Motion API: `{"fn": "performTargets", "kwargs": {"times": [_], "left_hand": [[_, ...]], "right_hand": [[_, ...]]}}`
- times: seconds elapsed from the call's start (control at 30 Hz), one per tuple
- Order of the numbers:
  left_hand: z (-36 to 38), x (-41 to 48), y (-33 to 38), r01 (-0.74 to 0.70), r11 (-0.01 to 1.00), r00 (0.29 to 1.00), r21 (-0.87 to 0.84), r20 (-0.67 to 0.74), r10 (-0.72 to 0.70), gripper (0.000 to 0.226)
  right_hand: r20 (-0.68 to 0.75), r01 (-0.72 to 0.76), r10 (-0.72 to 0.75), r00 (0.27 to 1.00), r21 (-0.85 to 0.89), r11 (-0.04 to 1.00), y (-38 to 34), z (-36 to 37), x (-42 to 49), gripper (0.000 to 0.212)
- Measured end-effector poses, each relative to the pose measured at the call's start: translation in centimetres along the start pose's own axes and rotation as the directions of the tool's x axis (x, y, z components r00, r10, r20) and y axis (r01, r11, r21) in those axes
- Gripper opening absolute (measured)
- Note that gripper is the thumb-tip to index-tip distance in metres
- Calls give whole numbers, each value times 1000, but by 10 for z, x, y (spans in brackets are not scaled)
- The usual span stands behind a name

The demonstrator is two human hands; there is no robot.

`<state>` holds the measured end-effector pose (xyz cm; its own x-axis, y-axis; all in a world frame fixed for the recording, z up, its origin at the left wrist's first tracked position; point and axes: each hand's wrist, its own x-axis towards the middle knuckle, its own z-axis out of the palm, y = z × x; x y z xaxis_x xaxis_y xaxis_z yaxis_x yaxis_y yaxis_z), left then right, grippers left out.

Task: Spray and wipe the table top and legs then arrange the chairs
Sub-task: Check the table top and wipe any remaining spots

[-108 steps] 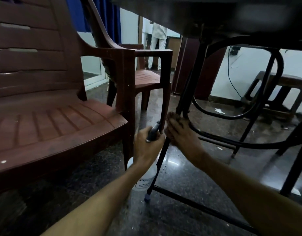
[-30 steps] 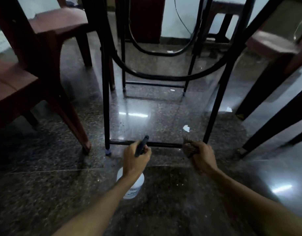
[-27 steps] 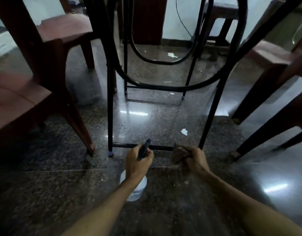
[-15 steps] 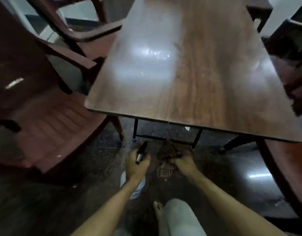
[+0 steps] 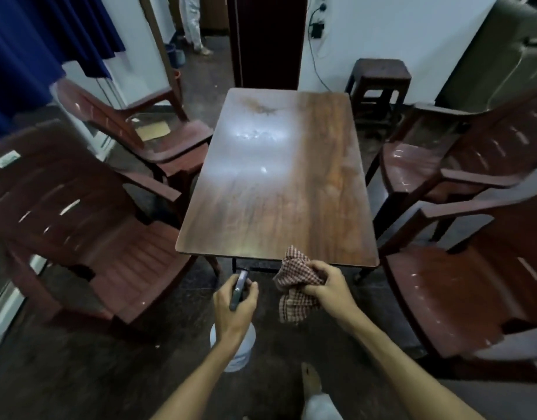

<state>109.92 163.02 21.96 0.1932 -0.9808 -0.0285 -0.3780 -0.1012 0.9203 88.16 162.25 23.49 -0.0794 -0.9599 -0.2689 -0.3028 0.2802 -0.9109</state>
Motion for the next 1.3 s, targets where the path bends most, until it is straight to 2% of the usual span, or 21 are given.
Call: {"fn": "performTargets", "kwargs": {"times": [0.17,0.3,0.43,0.57,0.87,0.93,1.0,1.3], "left_hand": [[54,28,66,-112,993,993,22,-46,113,22],[117,50,116,-147,989,985,7,-93,147,23],[174,70,153,-124,992,982,-2,-144,122,21],[228,89,181,-82,996,979,-19,-189,77,22],[300,176,203,-11,999,960,-32,-280,2,21],[308,192,213,-17,1000,951,-25,-308,8,22],[316,206,212,21,1000,945,-15,-327,-25,22],[331,265,228,60,989,878,-134,-464,-116,27]], "right_hand": [[-104,97,-93,990,36,995,-13,-92,25,51],[-112,117,-112,987,38,992,-7,-174,66,50],[-103,152,-150,983,6,988,-6,-239,104,50],[-34,166,-168,985,-39,985,-13,-285,148,52],[74,206,-200,977,-79,975,-30,-323,293,53],[91,250,-241,966,-91,964,-40,-329,317,51],[102,233,-222,970,-118,965,-44,-333,337,47],[186,227,-194,963,-179,957,-93,-315,437,44]]}}
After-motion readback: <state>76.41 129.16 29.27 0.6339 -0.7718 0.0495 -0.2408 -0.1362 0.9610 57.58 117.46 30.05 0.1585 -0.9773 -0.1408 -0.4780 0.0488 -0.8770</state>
